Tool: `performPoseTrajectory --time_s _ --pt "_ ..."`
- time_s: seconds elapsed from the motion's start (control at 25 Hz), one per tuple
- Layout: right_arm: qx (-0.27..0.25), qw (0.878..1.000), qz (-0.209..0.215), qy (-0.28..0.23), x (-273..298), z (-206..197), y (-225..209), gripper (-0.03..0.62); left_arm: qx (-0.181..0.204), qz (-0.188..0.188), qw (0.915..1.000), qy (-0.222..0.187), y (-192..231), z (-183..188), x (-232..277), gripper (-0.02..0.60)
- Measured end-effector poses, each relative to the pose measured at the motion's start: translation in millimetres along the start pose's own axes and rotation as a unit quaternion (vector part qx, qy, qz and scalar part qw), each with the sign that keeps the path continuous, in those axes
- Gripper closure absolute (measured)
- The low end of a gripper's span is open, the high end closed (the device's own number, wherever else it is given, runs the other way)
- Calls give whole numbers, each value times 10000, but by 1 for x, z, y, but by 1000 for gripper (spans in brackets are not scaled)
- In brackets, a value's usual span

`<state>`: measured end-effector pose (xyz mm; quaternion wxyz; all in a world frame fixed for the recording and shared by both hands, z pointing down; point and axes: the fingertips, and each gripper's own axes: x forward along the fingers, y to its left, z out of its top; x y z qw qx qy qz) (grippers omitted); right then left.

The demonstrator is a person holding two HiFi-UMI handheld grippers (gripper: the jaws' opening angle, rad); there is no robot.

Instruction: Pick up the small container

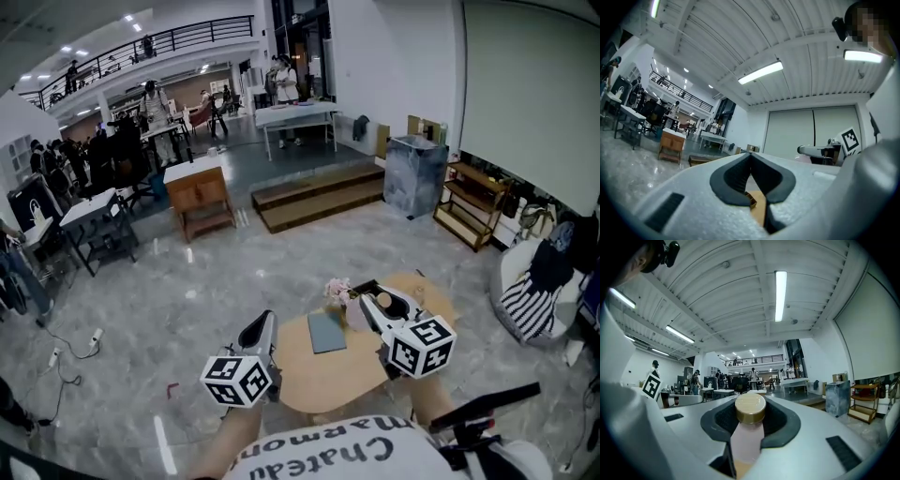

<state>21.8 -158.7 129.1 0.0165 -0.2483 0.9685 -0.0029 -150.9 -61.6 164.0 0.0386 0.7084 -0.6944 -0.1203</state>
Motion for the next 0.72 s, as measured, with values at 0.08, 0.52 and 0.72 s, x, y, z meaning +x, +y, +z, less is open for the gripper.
performPoseTrajectory --time_s 0.08,0.52,0.72 --pt "-38 10000 44 47 -21 -7 -7 485 -23 156 9998 -92 -17 -9 -7 568" --pt "20 9994 210 270 -123 -39 -31 485 -182 188 9996 62 -119 -64 -48 568" --pt "-101 9993 198 295 -142 -38 -44 485 -103 282 9995 55 -142 -61 -50 568"
